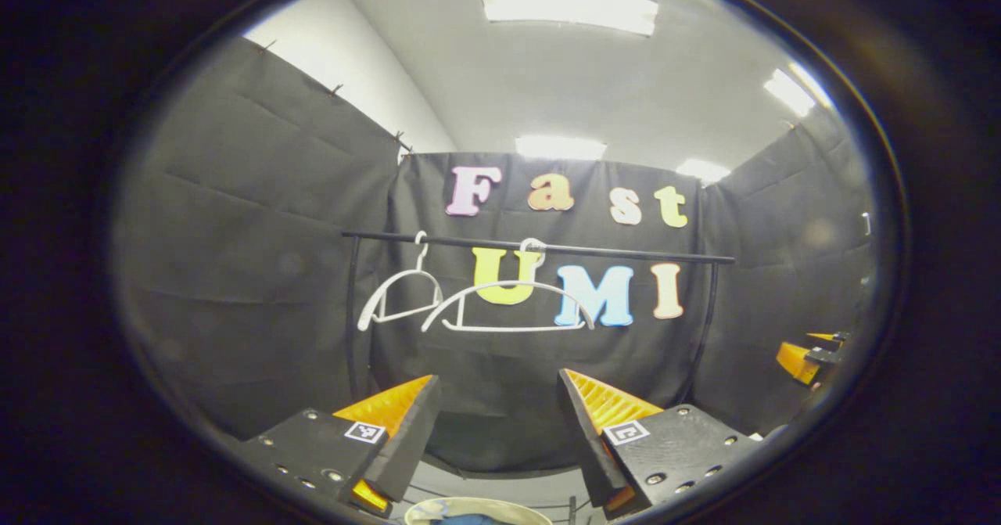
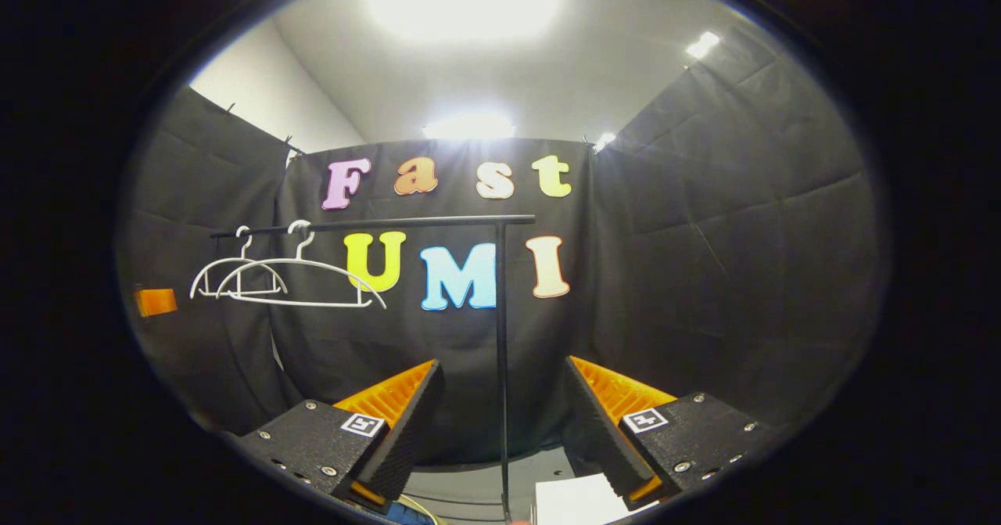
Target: Grasp the clothes on the hanger with both hands and then place them into the laundry hamper below.
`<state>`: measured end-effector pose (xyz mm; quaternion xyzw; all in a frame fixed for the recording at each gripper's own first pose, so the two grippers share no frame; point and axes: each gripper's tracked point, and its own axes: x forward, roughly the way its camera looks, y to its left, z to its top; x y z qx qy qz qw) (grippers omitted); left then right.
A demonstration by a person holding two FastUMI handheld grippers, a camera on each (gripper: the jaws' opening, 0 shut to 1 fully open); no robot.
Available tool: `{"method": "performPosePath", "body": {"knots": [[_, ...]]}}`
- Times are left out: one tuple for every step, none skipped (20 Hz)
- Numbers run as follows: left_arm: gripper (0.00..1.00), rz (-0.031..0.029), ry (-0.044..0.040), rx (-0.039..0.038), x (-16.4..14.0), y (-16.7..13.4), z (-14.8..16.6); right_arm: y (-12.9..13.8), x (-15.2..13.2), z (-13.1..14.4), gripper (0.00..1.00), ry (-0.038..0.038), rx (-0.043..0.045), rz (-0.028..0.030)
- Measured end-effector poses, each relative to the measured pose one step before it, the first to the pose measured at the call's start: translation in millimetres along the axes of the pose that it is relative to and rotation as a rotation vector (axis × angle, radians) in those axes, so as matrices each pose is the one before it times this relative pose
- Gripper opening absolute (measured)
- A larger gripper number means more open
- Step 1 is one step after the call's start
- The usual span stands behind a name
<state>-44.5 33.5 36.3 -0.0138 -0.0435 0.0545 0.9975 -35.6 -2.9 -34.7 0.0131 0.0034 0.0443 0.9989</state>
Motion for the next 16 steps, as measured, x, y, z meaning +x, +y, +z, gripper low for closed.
{"method": "performPosePath", "body": {"knots": [[0.80, 0.00238, 0.00446, 0.00131, -10.26, -1.77, -2.30, -2.74, -2.98, -1.02, 0.92, 0.00550, -0.00594, 0.00554], [0.80, -0.00376, -0.00352, -0.00841, -7.72, -1.86, 1.22, -4.99, -2.09, 0.98, 0.92, -0.00147, -0.00546, -0.00554], [0.80, -0.00368, -0.00900, -0.01529, -6.43, -2.56, 3.58, -5.79, -3.77, 2.21, 0.95, -0.00830, -0.00017, -0.00917], [0.81, 0.00354, -0.01125, -0.01382, -3.35, -0.57, 3.36, -3.02, -1.86, 2.11, 0.95, -0.00989, 0.00615, -0.00516], [0.81, 0.00606, -0.00903, -0.01095, 1.23, 3.48, -0.02, 3.07, -3.39, -2.42, 0.95, 0.00026, 0.00980, 0.00135], [0.80, 0.00475, -0.00540, -0.00951, -2.16, 7.28, -7.30, 3.90, -1.71, -5.04, 0.95, 0.00770, 0.00896, 0.00591], [0.80, 0.00217, -0.00447, -0.00811, -1.30, 2.95, -2.15, 4.40, -1.12, -6.64, 0.94, 0.01407, 0.00442, 0.00887], [0.80, -0.00137, -0.00996, -0.00537, -0.42, 1.92, -0.02, 3.61, -0.33, -5.68, 0.94, 0.01461, -0.00116, 0.00632], [0.83, -0.00046, -0.02115, -0.00545, 1.00, 0.48, 2.90, 1.12, -0.98, -4.32, 0.95, 0.01182, -0.00513, 0.00206], [0.85, -0.00387, -0.03798, -0.00475, 1.39, 0.23, 8.55, 0.30, -0.32, -3.21, 0.95, 0.00504, -0.00654, -0.00333], [0.80, -0.01016, -0.03392, -0.00023, 1.81, -1.67, 6.42, 1.37, 1.75, -1.77, 0.95, 0.00619, -0.00509, -0.00703], [0.80, -0.00343, -0.00644, -0.00234, 0.88, 1.01, -0.90, 3.03, 1.28, -2.46, 0.95, 0.01442, -0.00205, -0.00249], [0.80, -0.00615, 0.01284, 0.00112, 2.60, 1.58, -5.81, 5.22, -0.58, -1.63, 0.95, 0.00406, -0.00160, -0.00160], [0.85, -0.00460, 0.02441, 0.00542, 4.14, 3.50, -8.86, 3.31, 2.23, 1.14, 0.92, -0.00244, -0.00195, -0.00365], [0.80, -0.00340, 0.01805, 0.00637, 3.41, 5.13, -7.11, 4.90, 2.40, 0.03, 0.95, 0.00125, -0.00213, -0.00260], [0.80, -0.00351, 0.00642, 0.00387, 2.88, 6.96, -3.80, 5.91, 2.40, -0.38, 0.95, 0.00311, -0.00307, -0.00492]]}}
